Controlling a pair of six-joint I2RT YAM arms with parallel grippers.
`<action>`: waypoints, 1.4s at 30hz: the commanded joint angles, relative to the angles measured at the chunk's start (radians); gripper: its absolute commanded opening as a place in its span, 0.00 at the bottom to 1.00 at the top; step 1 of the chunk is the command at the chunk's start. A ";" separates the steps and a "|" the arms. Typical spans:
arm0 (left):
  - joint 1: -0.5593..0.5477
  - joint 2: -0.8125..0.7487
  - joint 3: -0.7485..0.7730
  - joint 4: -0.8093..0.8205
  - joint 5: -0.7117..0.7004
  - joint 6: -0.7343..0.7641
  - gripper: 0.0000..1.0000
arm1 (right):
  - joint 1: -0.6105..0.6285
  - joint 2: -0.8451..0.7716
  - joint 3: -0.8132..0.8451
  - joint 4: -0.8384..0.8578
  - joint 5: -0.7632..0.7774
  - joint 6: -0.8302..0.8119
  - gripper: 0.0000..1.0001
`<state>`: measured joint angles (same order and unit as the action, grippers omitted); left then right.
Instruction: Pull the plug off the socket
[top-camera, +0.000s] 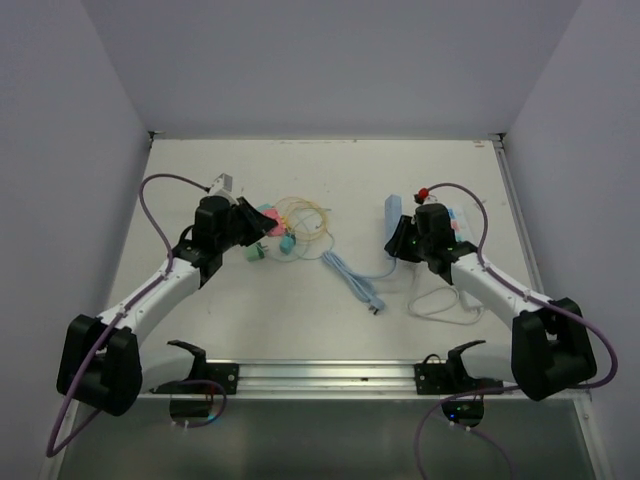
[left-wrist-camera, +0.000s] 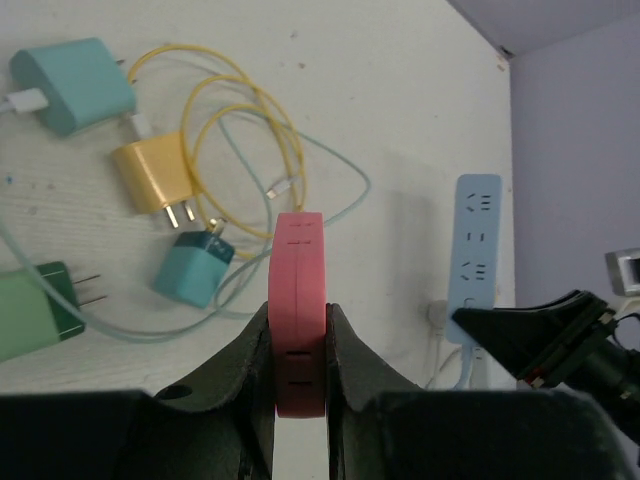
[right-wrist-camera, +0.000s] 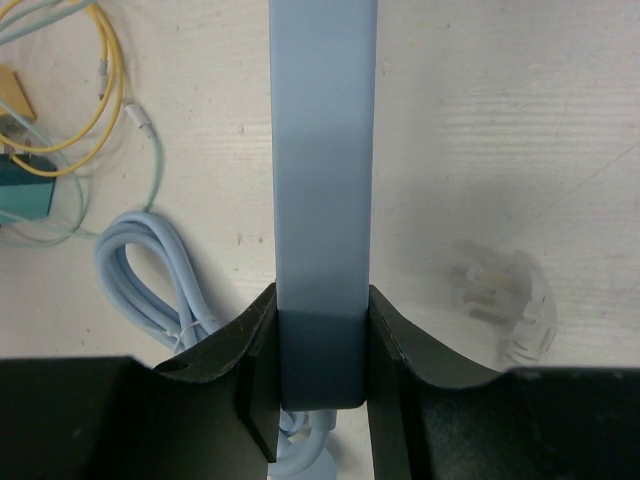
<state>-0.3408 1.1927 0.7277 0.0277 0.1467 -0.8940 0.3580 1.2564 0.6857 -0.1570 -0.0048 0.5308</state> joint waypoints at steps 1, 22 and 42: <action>0.039 -0.019 -0.060 0.035 0.025 0.081 0.00 | -0.051 0.053 0.086 0.099 -0.075 -0.006 0.00; 0.105 0.171 -0.062 0.069 0.042 0.170 0.64 | -0.198 0.278 0.176 0.206 -0.166 0.181 0.00; 0.105 -0.280 0.154 -0.356 -0.327 0.429 1.00 | -0.353 0.198 0.212 -0.067 -0.086 0.124 0.60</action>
<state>-0.2424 0.9672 0.8146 -0.2443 -0.0582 -0.5510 0.0055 1.5269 0.8341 -0.1688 -0.0990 0.7033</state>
